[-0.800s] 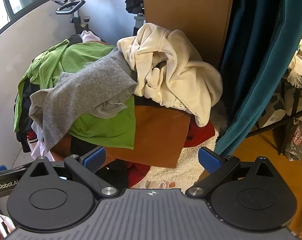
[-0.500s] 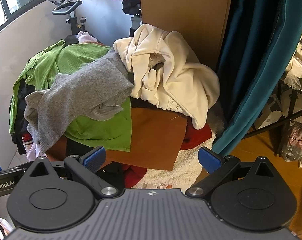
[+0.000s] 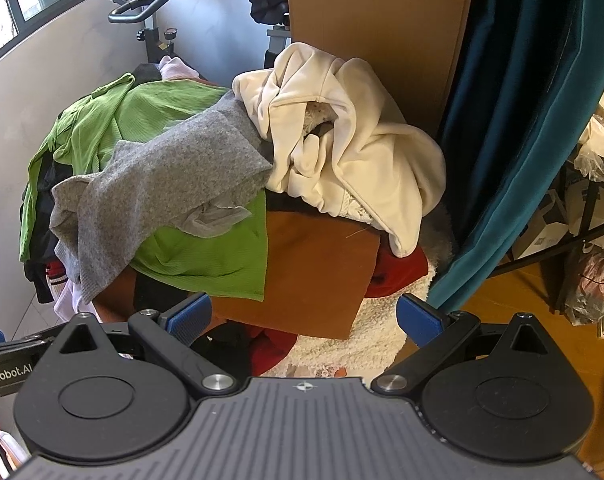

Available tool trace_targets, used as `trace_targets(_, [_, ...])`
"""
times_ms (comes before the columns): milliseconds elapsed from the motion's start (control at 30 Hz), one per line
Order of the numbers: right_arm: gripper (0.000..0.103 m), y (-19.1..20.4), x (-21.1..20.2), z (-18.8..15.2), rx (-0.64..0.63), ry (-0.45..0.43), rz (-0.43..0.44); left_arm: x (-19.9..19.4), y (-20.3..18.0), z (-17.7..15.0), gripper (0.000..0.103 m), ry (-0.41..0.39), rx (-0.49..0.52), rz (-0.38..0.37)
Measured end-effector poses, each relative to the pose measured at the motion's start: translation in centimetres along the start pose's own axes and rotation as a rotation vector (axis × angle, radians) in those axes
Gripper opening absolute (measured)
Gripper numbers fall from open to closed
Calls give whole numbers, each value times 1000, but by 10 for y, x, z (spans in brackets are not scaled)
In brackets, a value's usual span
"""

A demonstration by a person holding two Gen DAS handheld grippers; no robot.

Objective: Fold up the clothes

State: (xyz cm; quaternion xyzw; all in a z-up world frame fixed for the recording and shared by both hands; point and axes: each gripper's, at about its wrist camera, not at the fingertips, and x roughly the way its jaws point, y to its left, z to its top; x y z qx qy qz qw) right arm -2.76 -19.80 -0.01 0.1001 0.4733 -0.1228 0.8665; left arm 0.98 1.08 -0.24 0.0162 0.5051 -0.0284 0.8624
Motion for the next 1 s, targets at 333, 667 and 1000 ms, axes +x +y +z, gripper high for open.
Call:
trace_targets(333, [100,3,2,1,-8,-3,13,-3,0,-3,102,0,0,16])
trace_targets(667, [100,9,5,4,-31,-7,19,1,7,-2,102,10,-20,21])
trace_targets(1000, [100,16,12,4,-43,6,12,12,7,0,102,37,-29,14])
